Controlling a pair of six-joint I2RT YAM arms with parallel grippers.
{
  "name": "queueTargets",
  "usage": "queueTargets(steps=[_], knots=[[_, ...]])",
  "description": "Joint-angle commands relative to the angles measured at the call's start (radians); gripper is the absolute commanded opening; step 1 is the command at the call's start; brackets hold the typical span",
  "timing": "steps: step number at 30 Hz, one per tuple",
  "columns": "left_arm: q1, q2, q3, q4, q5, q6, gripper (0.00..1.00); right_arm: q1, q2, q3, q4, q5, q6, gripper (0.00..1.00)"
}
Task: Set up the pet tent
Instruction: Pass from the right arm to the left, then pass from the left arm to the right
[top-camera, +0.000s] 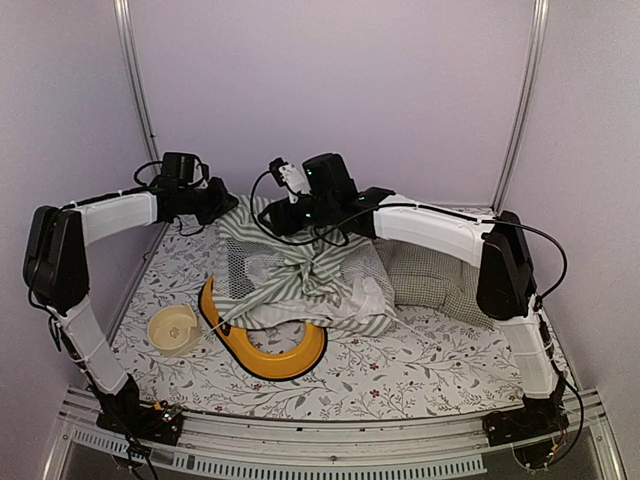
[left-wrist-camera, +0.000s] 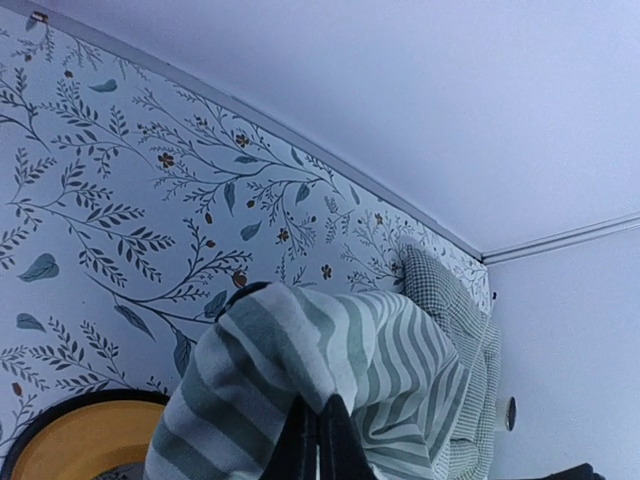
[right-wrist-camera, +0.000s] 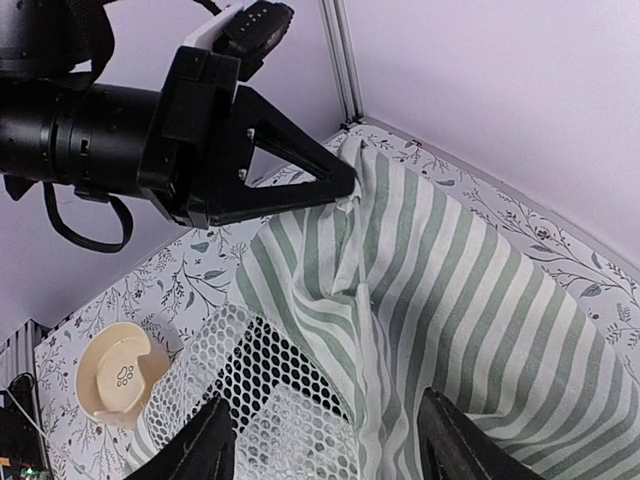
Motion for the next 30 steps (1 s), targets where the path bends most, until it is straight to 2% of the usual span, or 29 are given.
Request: queueTargets(steps=[1,5,10,17,30], knots=[[0.024,-0.009,0.044,0.061,0.045,0.023,0.00,-0.017,-0.036,-0.015,-0.058,0.020,-0.021,0.62],[0.056,0.004,0.069,0.061,0.076,0.026,0.00,-0.019,-0.026,-0.018,-0.114,0.013,-0.037,0.58],[0.079,0.029,0.109,0.055,0.100,0.031,0.00,-0.018,-0.037,-0.066,-0.142,0.038,-0.044,0.48],[0.103,0.054,0.131,0.068,0.118,0.021,0.00,-0.018,-0.074,-0.110,-0.142,0.067,-0.038,0.24],[0.161,0.098,0.167,0.082,0.151,0.000,0.00,-0.018,-0.136,-0.212,-0.145,0.070,-0.025,0.21]])
